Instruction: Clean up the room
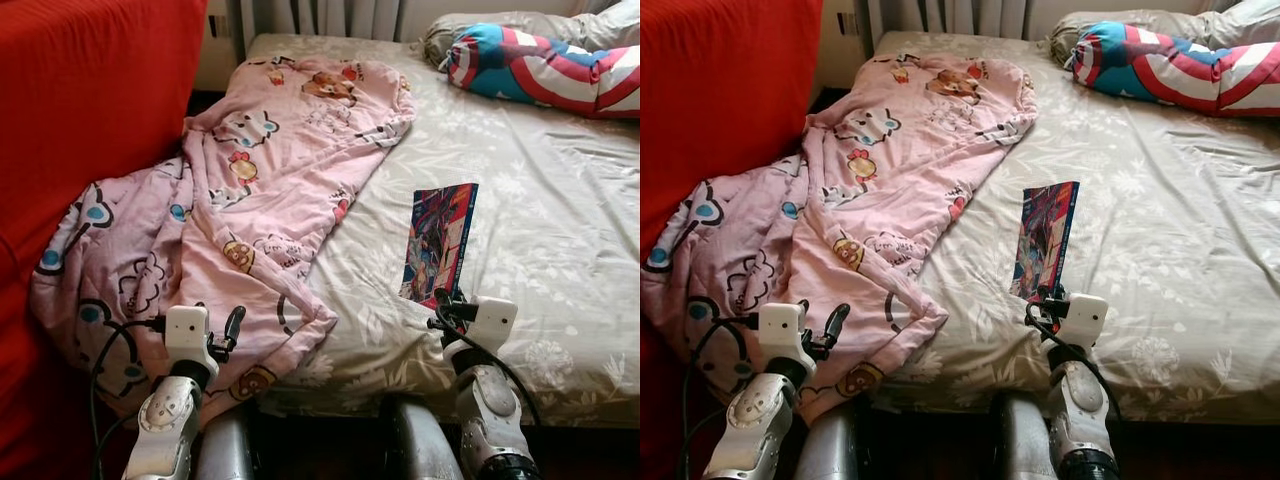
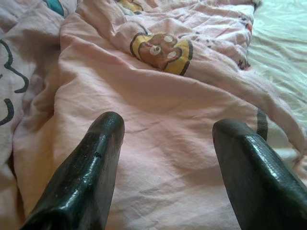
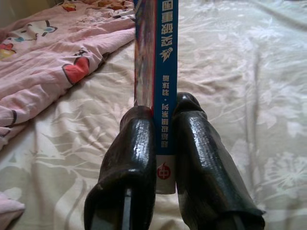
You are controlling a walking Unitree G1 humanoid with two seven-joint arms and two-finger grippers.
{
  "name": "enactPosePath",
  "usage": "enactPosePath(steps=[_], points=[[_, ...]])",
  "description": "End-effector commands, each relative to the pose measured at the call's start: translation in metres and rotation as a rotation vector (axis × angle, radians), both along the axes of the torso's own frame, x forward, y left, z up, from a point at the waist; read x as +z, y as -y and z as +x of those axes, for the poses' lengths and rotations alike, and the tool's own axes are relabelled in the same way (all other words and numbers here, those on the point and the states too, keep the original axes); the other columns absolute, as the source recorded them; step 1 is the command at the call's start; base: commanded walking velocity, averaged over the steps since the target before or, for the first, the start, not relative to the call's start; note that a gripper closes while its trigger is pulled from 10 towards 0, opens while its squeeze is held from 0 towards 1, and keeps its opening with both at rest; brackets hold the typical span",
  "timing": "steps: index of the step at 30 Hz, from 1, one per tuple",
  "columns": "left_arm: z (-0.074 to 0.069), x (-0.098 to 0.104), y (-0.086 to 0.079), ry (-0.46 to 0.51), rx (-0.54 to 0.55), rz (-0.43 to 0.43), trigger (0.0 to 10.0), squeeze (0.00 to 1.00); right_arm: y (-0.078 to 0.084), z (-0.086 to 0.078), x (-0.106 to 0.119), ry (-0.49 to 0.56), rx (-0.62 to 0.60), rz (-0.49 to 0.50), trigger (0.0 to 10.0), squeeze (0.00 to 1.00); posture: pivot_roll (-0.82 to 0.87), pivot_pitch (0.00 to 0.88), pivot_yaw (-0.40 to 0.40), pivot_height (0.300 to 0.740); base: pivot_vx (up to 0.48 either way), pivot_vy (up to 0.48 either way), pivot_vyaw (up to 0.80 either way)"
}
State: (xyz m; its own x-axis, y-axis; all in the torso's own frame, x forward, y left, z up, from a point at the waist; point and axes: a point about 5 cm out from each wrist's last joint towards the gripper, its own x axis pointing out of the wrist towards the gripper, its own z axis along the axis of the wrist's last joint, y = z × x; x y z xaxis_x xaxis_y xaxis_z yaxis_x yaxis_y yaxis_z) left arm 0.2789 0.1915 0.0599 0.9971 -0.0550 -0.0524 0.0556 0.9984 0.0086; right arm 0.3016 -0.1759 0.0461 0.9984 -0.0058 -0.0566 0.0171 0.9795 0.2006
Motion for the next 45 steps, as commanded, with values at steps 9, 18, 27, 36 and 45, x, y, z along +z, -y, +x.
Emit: enactPosePath(steps=[9, 18, 27, 36, 45], points=[[0.004, -0.005, -0.012, -0.022, 0.057, -0.031, 10.0, 0.00, -0.003, 0.001, 0.009, 0.026, 0.019, -0.030, 10.0, 0.00, 0.00, 0.061, -0.052, 0.667, 0.000, 0.000, 0.00], [0.001, -0.017, -0.013, -0.059, 0.067, -0.038, 10.0, 0.00, -0.002, 0.000, 0.008, 0.015, 0.005, -0.027, 10.0, 0.00, 0.00, 0.046, -0.059, 0.727, 0.000, 0.000, 0.00], [-0.009, -0.042, -0.028, -0.182, 0.124, -0.050, 10.0, 0.00, -0.005, 0.000, 0.008, 0.023, 0.005, 0.001, 10.0, 0.00, 0.00, 0.024, -0.059, 0.740, 0.000, 0.000, 0.00], [-0.037, -0.080, -0.044, -0.402, 0.187, -0.035, 10.0, 0.00, -0.009, -0.001, 0.004, 0.011, 0.004, 0.007, 10.0, 0.00, 0.00, 0.000, -0.045, 0.740, 0.000, 0.000, 0.00], [-0.066, -0.108, -0.049, -0.584, 0.222, -0.035, 10.0, 0.00, -0.009, -0.004, 0.000, -0.001, 0.001, 0.010, 10.0, 0.00, 0.00, 0.000, -0.035, 0.740, 0.000, 0.000, 0.00]])
